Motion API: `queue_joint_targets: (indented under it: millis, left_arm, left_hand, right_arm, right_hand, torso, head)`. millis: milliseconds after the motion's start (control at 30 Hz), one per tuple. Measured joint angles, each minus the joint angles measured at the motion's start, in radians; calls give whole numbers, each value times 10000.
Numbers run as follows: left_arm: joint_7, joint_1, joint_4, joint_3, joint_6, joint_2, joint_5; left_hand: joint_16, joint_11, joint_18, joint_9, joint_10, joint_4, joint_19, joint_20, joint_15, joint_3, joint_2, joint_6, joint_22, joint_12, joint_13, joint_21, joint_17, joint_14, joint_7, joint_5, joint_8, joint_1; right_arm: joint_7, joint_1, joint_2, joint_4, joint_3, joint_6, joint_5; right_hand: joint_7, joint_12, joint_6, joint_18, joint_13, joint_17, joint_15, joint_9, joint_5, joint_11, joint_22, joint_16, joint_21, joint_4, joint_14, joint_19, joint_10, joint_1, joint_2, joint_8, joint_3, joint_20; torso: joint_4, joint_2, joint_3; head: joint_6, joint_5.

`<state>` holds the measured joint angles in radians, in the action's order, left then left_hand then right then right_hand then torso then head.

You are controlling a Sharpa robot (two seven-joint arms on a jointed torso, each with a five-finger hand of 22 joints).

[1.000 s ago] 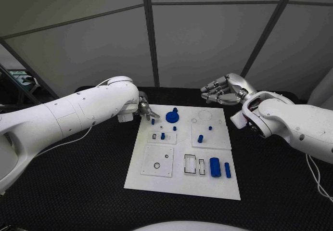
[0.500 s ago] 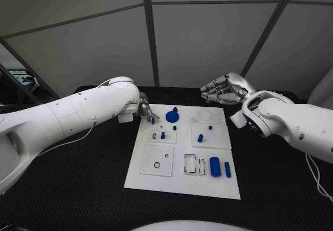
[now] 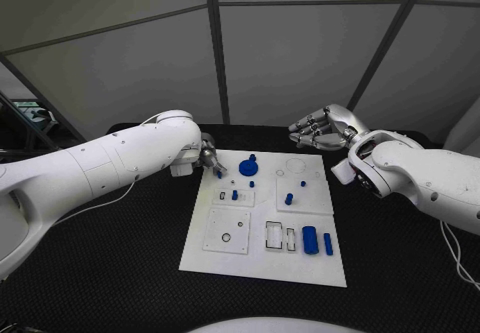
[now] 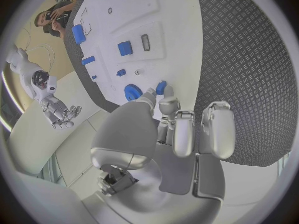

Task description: Assemble the parts on the task board

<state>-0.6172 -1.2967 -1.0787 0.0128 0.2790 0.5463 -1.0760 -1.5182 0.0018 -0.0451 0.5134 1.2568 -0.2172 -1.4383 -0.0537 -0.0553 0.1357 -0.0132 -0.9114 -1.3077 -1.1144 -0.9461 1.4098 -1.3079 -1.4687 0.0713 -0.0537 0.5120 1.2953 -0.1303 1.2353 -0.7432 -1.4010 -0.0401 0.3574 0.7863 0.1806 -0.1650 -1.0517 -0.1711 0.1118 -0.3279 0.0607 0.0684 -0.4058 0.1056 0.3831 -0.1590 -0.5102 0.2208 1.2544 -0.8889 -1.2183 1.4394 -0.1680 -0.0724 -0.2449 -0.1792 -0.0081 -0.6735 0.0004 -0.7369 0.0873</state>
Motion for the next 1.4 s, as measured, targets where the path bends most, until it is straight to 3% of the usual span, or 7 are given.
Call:
queue_joint_targets:
  millis: [300,533,567,767,900,1167,1400]
  left_arm:
    - [162,-6,9,6,1,4,271]
    - [241,17,-12,-2,-26,90,441]
    - [249,19,-24,-2,-41,112,465]
    - [315,28,-328,-3,-235,384,650]
    - [372,36,-828,-4,-489,717,845]
    - [432,177,-2281,-22,-1238,1605,1257]
    - [441,415,-3255,-55,-1908,2107,1385]
  left_hand:
    - [0,-59,1,-161,-75,740,-21,21,-35,1078,-316,77,1,187,144,0,0,36,3,54,-194,901]
    - [0,-32,0,-110,-109,239,-35,35,-35,1656,-286,164,1,320,285,0,0,36,42,106,23,957]
    - [0,-28,0,-75,-114,136,-35,35,-35,1764,-116,187,1,320,300,0,0,36,41,69,81,936]
    - [-68,-27,1,240,-21,405,-34,35,-34,3185,519,272,1,321,311,-1,0,36,56,0,392,295]
    - [-76,-45,1,398,152,597,-58,59,-34,3972,981,272,1,300,251,78,0,35,56,-465,657,-167]
    - [-76,-71,1,558,253,812,-162,88,-32,4625,1345,247,1,234,209,176,0,34,32,-736,887,-532]
    - [-76,-70,1,614,257,836,-198,124,-61,4729,1451,232,2,233,221,215,0,6,17,-815,964,-638]
  right_arm:
    - [-1,0,11,20,0,-15,0]
    - [-1,0,15,41,0,-23,0]
    - [-1,0,16,45,0,-24,0]
    - [-2,0,27,71,0,-33,-1]
    - [-3,0,28,83,0,-40,-1]
    - [-2,-1,8,117,0,-54,-2]
    - [-1,-1,15,162,3,-66,-2]
  right_hand:
    - [0,0,0,0,1,0,0,0,-30,0,1,0,0,0,0,1,0,0,0,0,0,0]
    - [0,0,0,1,-8,0,0,0,-30,0,-10,36,0,-1,0,1,0,0,0,0,0,1]
    - [0,0,0,1,-8,0,0,0,-37,0,-10,36,0,0,0,1,0,0,0,0,0,0]
    - [0,0,0,1,-7,-1,0,0,-95,-1,-9,36,41,-1,0,1,0,0,0,0,0,1]
    - [0,0,0,0,-7,-1,0,0,-95,0,-9,36,41,-1,0,1,0,0,0,0,0,1]
    - [0,0,0,1,-16,-1,0,0,-95,0,-20,36,41,-1,0,1,0,0,0,0,1,1]
    - [0,0,0,1,-16,-1,0,0,-95,0,-19,35,41,-1,0,-37,0,1,0,0,1,40]
  torso:
    - [0,1,3]
    - [6,7,3]
    - [6,7,3]
    - [12,12,3]
    - [14,13,2]
    - [14,16,4]
    - [37,40,10]
  head:
    - [-12,18]
    - [-6,29]
    - [-3,30]
    - [2,58]
    - [-3,79]
    - [-42,106]
    - [-96,121]
